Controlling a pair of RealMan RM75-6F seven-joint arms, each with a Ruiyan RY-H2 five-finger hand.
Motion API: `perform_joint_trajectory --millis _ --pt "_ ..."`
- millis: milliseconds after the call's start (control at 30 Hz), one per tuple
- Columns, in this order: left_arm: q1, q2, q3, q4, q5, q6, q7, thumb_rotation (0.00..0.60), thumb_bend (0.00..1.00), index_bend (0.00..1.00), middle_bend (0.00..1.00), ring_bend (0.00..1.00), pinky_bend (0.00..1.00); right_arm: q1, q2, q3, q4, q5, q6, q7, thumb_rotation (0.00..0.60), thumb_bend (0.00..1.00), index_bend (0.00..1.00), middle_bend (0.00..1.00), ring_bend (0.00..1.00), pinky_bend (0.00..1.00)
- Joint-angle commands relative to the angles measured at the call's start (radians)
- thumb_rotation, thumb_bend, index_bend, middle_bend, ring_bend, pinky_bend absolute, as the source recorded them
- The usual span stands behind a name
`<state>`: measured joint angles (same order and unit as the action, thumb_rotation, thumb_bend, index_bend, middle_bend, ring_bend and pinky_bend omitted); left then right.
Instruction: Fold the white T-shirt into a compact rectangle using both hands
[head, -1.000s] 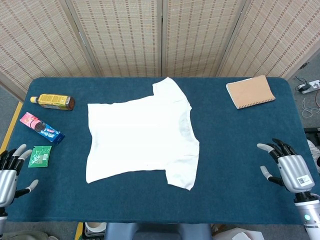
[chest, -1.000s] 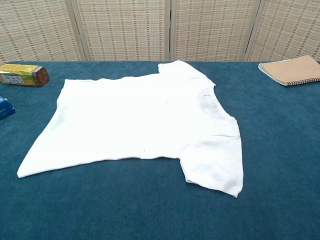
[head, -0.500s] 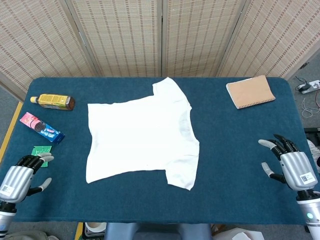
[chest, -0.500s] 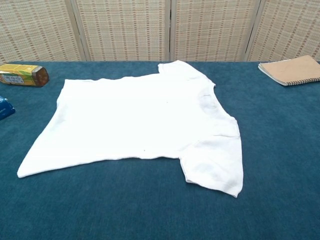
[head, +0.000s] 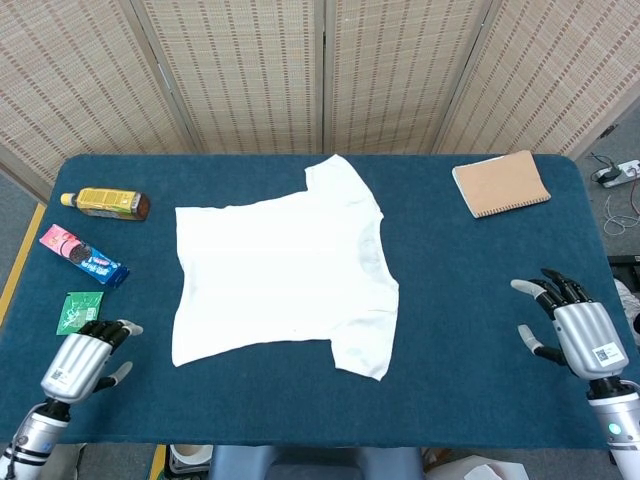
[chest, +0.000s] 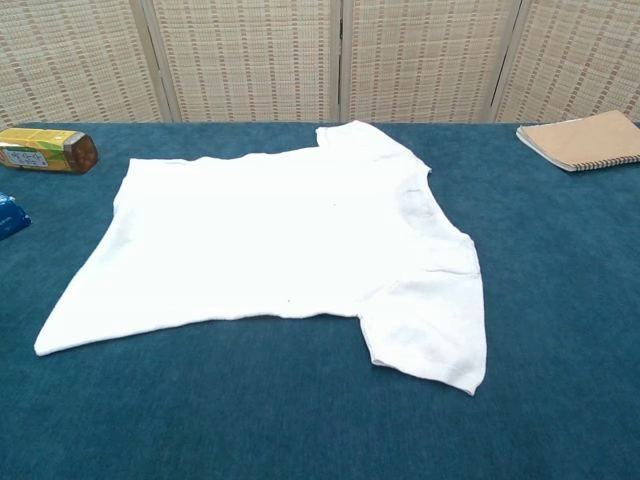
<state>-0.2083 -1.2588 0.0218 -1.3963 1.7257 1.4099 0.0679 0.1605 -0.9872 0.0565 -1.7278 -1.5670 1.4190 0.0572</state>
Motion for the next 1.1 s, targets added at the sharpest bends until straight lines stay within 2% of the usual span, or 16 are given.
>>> perform_joint_trajectory --millis 33,100,167,267,567,1100 --pt "-0.009 -0.029 0.01 0.024 0.003 -0.013 0.006 0.6 0.27 0.4 0.29 0.27 0.25 -0.001 0.0 -0.001 0.0 0.001 0.0 0.0 0.6 0.33 0.25 0.28 0.12 0.19" --pt "-0.012 -0.045 0.014 0.034 -0.005 -0.025 0.009 0.6 0.27 0.41 0.27 0.24 0.22 -0.003 0.0 -0.001 0.0 0.003 0.002 0.001 0.6 0.33 0.25 0.28 0.12 0.19" --pt "-0.016 -0.056 0.018 0.039 -0.009 -0.039 0.016 0.6 0.27 0.41 0.23 0.17 0.14 -0.005 0.0 -0.002 0.0 0.003 0.004 0.002 0.6 0.33 0.25 0.28 0.12 0.19" --pt "-0.027 -0.072 0.023 0.03 -0.021 -0.07 0.036 0.6 0.27 0.41 0.2 0.12 0.09 -0.006 -0.002 -0.006 0.001 0.002 0.004 0.004 0.6 0.33 0.25 0.28 0.12 0.19" --pt "-0.057 -0.147 0.028 0.06 -0.044 -0.129 0.063 0.6 0.27 0.41 0.2 0.12 0.09 -0.009 -0.005 -0.008 0.009 0.002 0.005 0.015 0.6 0.33 0.25 0.28 0.12 0.19" --pt "-0.07 -0.24 0.02 0.137 -0.088 -0.142 0.085 0.6 0.28 0.45 0.2 0.12 0.08 -0.008 -0.005 -0.008 0.019 0.008 -0.002 0.029 0.6 0.33 0.25 0.28 0.12 0.19"
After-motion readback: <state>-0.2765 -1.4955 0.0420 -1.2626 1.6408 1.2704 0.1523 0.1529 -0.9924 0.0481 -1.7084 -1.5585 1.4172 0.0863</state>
